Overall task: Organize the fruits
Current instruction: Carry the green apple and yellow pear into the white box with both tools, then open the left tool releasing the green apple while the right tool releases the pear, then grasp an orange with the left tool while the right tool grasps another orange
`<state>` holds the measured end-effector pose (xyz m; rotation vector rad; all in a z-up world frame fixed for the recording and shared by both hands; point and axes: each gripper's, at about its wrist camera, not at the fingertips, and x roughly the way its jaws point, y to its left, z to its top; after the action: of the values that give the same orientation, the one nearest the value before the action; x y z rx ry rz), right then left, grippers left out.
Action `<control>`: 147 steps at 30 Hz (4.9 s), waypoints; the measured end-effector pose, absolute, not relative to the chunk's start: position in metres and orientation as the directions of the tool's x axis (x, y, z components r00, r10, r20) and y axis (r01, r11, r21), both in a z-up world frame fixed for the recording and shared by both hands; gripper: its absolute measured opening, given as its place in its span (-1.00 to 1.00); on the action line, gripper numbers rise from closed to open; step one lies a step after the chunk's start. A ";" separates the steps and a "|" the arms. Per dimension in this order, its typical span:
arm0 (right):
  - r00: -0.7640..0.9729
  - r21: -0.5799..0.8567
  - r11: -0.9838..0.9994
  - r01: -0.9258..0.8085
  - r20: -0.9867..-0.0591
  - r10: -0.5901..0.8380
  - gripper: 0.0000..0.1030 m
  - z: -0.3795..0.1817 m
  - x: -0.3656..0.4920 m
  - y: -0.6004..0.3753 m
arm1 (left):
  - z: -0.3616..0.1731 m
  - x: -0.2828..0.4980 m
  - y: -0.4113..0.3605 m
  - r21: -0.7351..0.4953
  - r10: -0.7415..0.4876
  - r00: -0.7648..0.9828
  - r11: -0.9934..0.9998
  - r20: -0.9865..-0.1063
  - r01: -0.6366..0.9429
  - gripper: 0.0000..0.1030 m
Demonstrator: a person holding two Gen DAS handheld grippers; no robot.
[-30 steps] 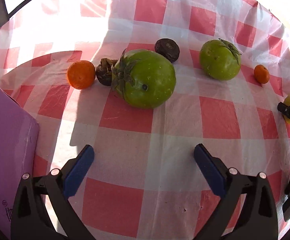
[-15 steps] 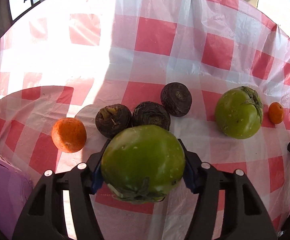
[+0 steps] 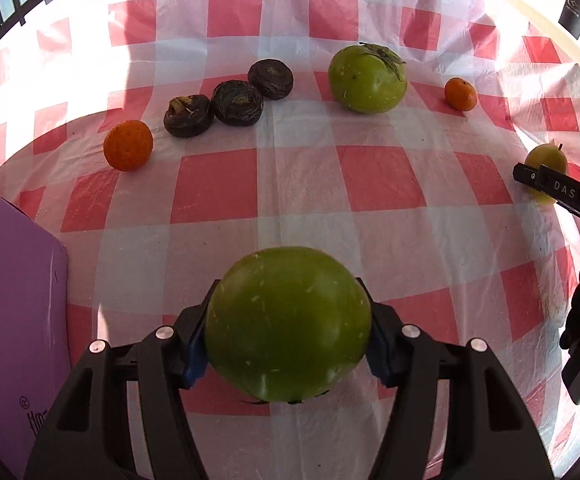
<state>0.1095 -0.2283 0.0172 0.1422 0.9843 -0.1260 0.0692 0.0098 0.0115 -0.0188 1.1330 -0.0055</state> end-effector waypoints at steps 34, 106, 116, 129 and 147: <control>0.448 0.428 0.864 -0.266 -0.739 0.504 0.19 0.131 -0.081 0.029 | 0.159 -0.059 0.228 -0.174 -0.107 0.677 0.984 -0.728 -0.032 0.20; 0.591 0.070 0.859 -0.507 -0.697 0.406 0.70 0.162 0.008 0.080 | 0.203 -0.043 0.237 0.176 0.223 0.821 0.973 -0.526 -0.151 0.96; 0.622 0.095 0.994 -0.050 -0.776 0.105 0.70 0.122 0.017 -0.067 | 0.179 0.016 0.114 -0.039 -0.077 0.725 0.997 -0.684 0.069 0.96; 0.543 0.034 0.996 0.080 -0.839 -0.015 0.59 0.025 0.099 -0.164 | 0.040 0.074 0.033 0.123 0.070 0.513 0.990 -0.856 0.070 0.96; 0.621 0.007 0.997 -0.071 -0.782 0.050 -0.03 0.011 0.245 -0.167 | 0.002 0.150 0.111 0.074 0.223 0.515 0.953 -0.827 -0.294 0.62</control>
<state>0.2453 -0.1675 0.0115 -0.0252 0.8979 0.0696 0.1498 0.1105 0.0022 -0.0791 0.9815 0.3112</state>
